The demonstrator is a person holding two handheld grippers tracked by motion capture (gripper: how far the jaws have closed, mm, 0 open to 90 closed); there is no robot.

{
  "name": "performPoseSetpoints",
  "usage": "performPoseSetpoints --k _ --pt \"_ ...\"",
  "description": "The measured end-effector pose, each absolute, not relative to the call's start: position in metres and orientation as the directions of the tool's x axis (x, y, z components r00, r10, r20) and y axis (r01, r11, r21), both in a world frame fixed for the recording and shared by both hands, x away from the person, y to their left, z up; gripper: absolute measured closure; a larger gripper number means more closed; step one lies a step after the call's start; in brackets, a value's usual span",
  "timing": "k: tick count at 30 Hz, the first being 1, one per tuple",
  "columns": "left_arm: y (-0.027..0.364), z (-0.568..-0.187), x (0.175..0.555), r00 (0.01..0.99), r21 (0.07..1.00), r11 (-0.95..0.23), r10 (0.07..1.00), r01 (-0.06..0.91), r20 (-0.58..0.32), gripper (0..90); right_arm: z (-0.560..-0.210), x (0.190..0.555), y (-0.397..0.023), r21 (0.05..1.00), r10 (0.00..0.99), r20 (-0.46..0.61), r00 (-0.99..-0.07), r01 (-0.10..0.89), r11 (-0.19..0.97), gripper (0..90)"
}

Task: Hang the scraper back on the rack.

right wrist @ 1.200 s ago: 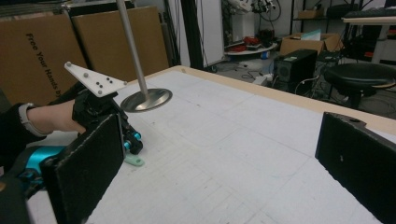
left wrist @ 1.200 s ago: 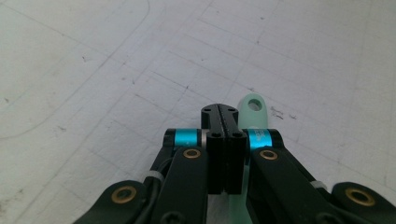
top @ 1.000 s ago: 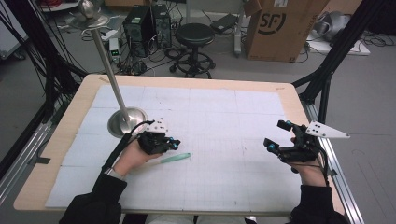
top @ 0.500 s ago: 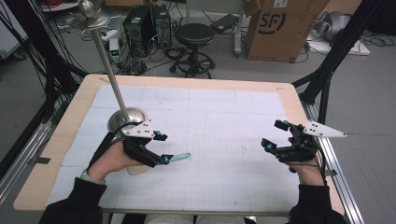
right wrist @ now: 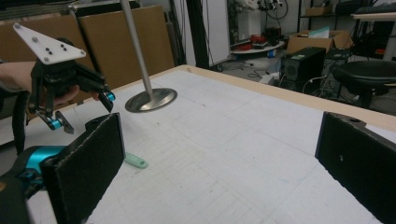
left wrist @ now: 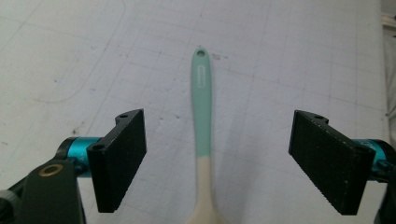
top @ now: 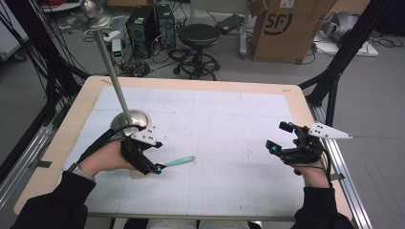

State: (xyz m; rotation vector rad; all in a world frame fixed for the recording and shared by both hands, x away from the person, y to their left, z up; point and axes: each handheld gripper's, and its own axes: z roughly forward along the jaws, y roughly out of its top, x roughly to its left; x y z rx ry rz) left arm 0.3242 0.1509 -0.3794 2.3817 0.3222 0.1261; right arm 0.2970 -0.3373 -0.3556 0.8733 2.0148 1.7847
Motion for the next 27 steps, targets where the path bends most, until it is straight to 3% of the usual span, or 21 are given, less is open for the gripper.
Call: performPoseSetpoints --k 14,18,21,27 --pt "0.131 -0.405 0.331 0.981 0.52 -0.836 0.196 0.172 -0.009 35.4 -0.36 0.299 -0.338 0.968 0.615 0.176 -0.769 0.249 0.035 0.4" --pt "0.131 -0.404 0.332 0.98 0.484 -0.857 0.198 0.177 -0.008 43.3 -0.363 0.3 -0.336 0.964 0.619 0.182 -0.764 0.262 0.04 0.5" --pt "0.132 -0.405 0.333 0.979 0.452 -0.873 0.202 0.18 0.0 54.2 -0.364 0.301 -0.334 0.965 0.611 0.175 -0.772 0.258 0.051 0.4" --pt "0.133 -0.407 0.336 0.974 0.413 -0.885 0.224 0.214 -0.023 63.5 -0.364 0.301 -0.332 0.963 0.608 0.176 -0.774 0.262 0.055 0.5"
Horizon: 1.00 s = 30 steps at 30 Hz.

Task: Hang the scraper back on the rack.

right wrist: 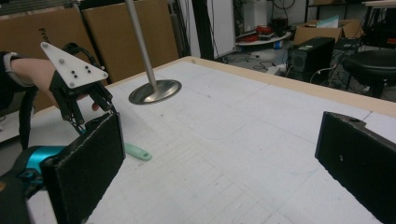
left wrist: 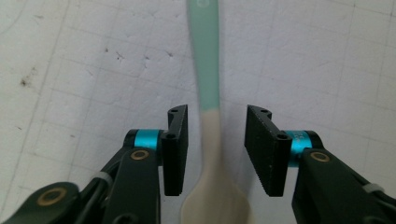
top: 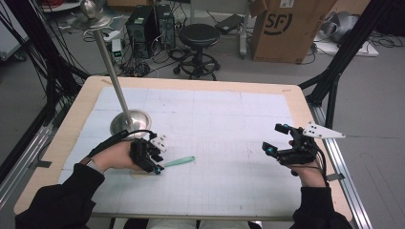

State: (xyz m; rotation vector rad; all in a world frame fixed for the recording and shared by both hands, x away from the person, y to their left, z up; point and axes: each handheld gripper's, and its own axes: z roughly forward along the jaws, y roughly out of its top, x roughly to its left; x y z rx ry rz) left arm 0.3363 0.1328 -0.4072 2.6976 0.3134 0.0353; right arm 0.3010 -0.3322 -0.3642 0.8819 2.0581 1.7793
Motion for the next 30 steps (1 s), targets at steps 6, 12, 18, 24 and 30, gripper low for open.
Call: performPoseSetpoints --k 6,12,18,24,30 --pt "0.13 -0.411 0.337 0.971 0.359 -0.904 0.238 0.233 -0.032 73.8 -0.364 0.301 -0.332 0.963 0.608 0.181 -0.773 0.265 0.051 0.5" --pt "0.129 -0.411 0.341 0.966 0.341 -0.905 0.251 0.254 -0.055 75.8 -0.365 0.301 -0.331 0.961 0.606 0.178 -0.775 0.269 0.062 0.5" --pt "0.117 -0.409 0.346 0.967 0.259 -0.932 0.245 0.254 -0.065 77.5 -0.366 0.302 -0.329 0.961 0.602 0.177 -0.778 0.268 0.065 0.5" --pt "0.109 -0.408 0.349 0.97 0.204 -0.949 0.234 0.241 -0.06 79.6 -0.366 0.302 -0.329 0.961 0.601 0.177 -0.779 0.27 0.067 0.5" --pt "0.114 -0.407 0.345 0.978 0.241 -0.948 0.208 0.209 -0.029 80.1 -0.365 0.301 -0.332 0.962 0.605 0.18 -0.776 0.267 0.056 0.5"
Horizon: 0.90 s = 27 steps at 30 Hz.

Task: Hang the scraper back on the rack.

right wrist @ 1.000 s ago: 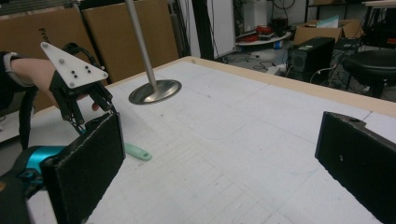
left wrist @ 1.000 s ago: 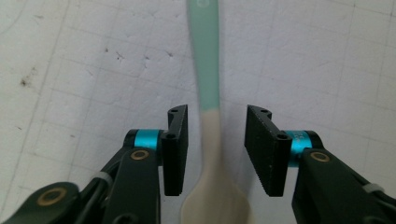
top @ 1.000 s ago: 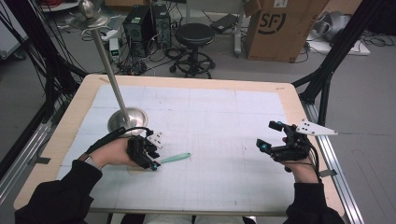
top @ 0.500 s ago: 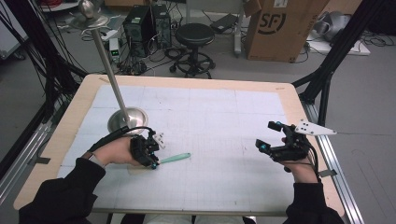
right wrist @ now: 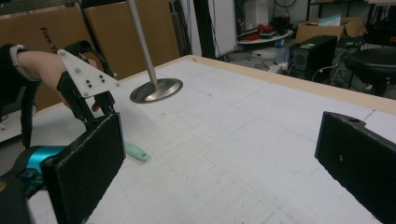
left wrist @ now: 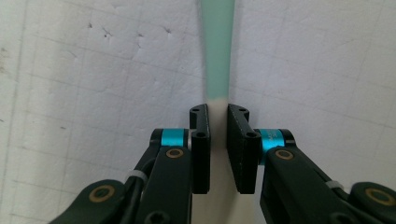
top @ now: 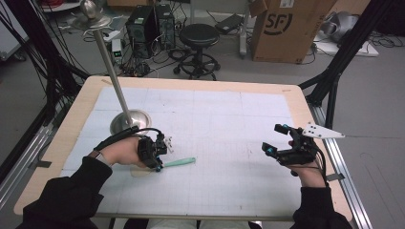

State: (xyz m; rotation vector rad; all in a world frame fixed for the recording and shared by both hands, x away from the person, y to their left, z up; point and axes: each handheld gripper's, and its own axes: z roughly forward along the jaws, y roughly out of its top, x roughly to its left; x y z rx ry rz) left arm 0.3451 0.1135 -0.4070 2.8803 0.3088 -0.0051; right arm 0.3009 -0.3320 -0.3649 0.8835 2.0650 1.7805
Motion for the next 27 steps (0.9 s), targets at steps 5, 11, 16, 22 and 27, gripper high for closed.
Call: performPoseSetpoints --k 5,11,16,22,27 --pt "0.126 -0.399 0.344 0.969 0.341 -0.91 0.245 0.236 -0.018 80.1 -0.366 0.301 -0.333 0.961 0.606 0.183 -0.774 0.272 0.058 0.5" --pt "0.153 -0.386 0.341 0.953 0.488 -0.824 0.297 0.287 -0.06 80.0 -0.366 0.3 -0.334 0.961 0.61 0.184 -0.771 0.272 0.054 0.5" --pt "0.176 -0.369 0.337 0.936 0.624 -0.714 0.343 0.317 -0.082 80.0 -0.367 0.3 -0.333 0.96 0.608 0.182 -0.773 0.274 0.061 0.5" --pt "0.203 -0.355 0.33 0.913 0.747 -0.57 0.389 0.342 -0.121 80.0 -0.367 0.301 -0.333 0.96 0.611 0.181 -0.771 0.274 0.06 0.5" --pt "0.227 -0.353 0.328 0.872 0.807 -0.46 0.471 0.37 -0.132 80.0 -0.367 0.3 -0.333 0.96 0.612 0.184 -0.769 0.275 0.058 0.6"
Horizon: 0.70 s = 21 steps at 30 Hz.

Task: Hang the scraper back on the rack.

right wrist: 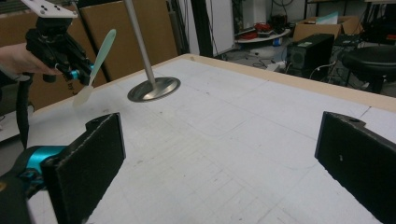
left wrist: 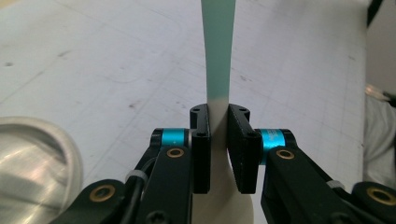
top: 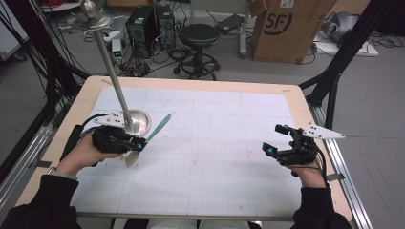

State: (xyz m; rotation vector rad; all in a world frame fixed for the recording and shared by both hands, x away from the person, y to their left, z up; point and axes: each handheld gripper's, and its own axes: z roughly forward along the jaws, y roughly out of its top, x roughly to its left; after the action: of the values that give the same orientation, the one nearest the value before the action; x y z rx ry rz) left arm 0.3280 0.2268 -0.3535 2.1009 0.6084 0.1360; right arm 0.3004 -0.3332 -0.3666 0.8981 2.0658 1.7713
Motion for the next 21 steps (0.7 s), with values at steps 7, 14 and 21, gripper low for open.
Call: performPoseSetpoints --k 7,14,21 --pt "0.257 -0.35 0.321 0.824 0.881 -0.305 0.546 0.361 -0.149 80.0 -0.366 0.299 -0.335 0.961 0.612 0.185 -0.769 0.271 0.05 0.6" --pt "0.283 -0.331 0.315 0.8 0.931 -0.177 0.577 0.318 -0.163 80.0 -0.367 0.3 -0.335 0.96 0.611 0.189 -0.769 0.275 0.049 0.6" --pt "0.313 -0.306 0.314 0.761 0.945 -0.144 0.634 0.294 -0.14 80.0 -0.367 0.299 -0.337 0.961 0.613 0.195 -0.765 0.275 0.038 0.6"
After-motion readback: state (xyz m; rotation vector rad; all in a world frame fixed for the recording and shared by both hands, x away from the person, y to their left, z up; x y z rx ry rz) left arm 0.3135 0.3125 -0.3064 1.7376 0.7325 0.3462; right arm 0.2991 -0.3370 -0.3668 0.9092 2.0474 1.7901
